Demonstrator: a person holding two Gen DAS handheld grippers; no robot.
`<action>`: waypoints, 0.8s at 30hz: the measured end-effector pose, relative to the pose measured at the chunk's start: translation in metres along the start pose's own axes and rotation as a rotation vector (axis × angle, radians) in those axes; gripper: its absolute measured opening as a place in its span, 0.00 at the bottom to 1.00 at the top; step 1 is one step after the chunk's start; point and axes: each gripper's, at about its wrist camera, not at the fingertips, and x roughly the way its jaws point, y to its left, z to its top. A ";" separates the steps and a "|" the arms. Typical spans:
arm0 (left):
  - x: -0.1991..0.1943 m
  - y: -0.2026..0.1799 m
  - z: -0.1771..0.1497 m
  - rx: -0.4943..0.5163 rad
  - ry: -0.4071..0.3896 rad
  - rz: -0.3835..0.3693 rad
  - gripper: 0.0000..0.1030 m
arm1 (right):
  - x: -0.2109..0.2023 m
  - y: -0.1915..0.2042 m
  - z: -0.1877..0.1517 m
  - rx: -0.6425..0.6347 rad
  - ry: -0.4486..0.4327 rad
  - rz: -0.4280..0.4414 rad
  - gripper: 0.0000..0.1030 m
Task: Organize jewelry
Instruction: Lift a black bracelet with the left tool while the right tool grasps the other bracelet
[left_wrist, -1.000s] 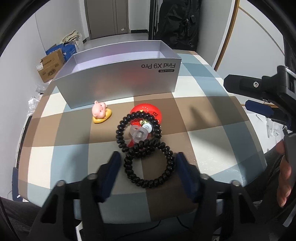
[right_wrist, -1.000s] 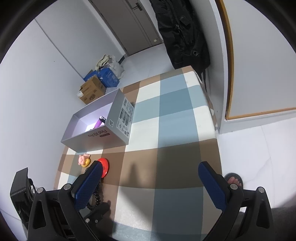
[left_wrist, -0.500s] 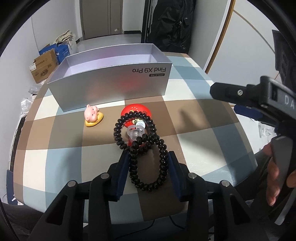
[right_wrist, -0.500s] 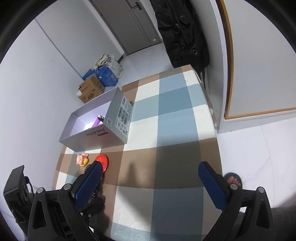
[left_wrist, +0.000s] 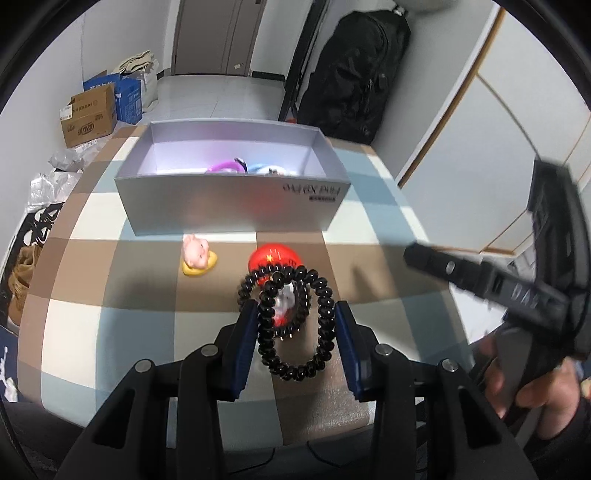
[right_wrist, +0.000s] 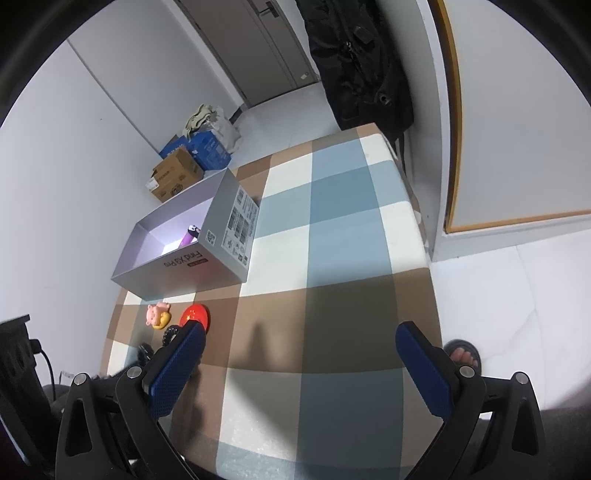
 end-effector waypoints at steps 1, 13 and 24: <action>-0.002 0.003 0.002 -0.008 -0.011 -0.013 0.34 | 0.001 0.001 -0.001 -0.004 0.002 -0.002 1.00; -0.025 0.064 0.035 -0.244 -0.121 -0.082 0.34 | 0.008 0.034 -0.009 -0.139 0.011 0.029 1.00; -0.019 0.086 0.032 -0.315 -0.118 -0.053 0.34 | 0.033 0.110 -0.034 -0.430 0.038 0.063 0.99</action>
